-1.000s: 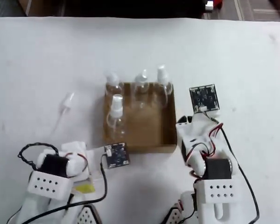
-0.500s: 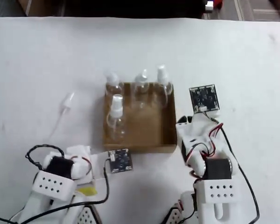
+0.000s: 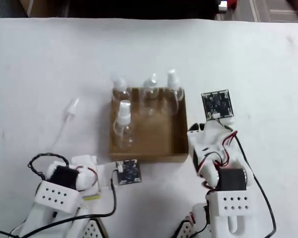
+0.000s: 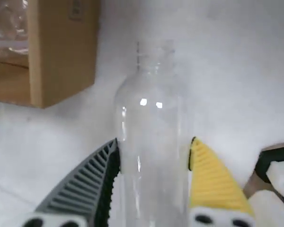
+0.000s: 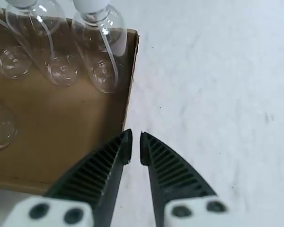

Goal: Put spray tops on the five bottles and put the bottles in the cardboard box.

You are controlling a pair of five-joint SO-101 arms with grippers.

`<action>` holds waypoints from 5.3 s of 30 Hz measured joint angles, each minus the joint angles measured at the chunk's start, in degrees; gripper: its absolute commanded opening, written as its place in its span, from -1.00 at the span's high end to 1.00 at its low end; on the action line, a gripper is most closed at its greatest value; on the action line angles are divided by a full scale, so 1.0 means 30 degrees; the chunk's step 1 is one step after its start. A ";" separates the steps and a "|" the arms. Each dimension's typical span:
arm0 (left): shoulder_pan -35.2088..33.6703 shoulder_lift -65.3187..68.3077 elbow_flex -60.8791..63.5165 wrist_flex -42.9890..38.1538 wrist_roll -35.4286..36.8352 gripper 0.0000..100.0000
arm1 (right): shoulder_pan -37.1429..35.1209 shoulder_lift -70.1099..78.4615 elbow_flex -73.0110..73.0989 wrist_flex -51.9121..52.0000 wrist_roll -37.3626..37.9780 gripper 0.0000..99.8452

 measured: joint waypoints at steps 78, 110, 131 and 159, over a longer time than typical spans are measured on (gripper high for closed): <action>0.5275 -1.2923 -0.2139 -1.1839 1.8432 0.74 | -1.3890 0.5128 -1.8725 0.4835 -0.1436 0.59; 0.5275 -1.3099 -0.2520 -0.9758 1.8579 0.37 | -1.3304 0.6388 -1.8667 0.4396 -0.2022 0.97; 0.0762 -1.3099 -0.3751 -0.7736 1.8579 0.45 | -0.6535 0.7795 -1.6762 0.4366 -0.0469 0.97; -0.4220 -1.3099 -0.1963 -1.1341 1.8579 0.65 | -0.6857 0.0469 0.3077 -0.9670 -0.0410 0.97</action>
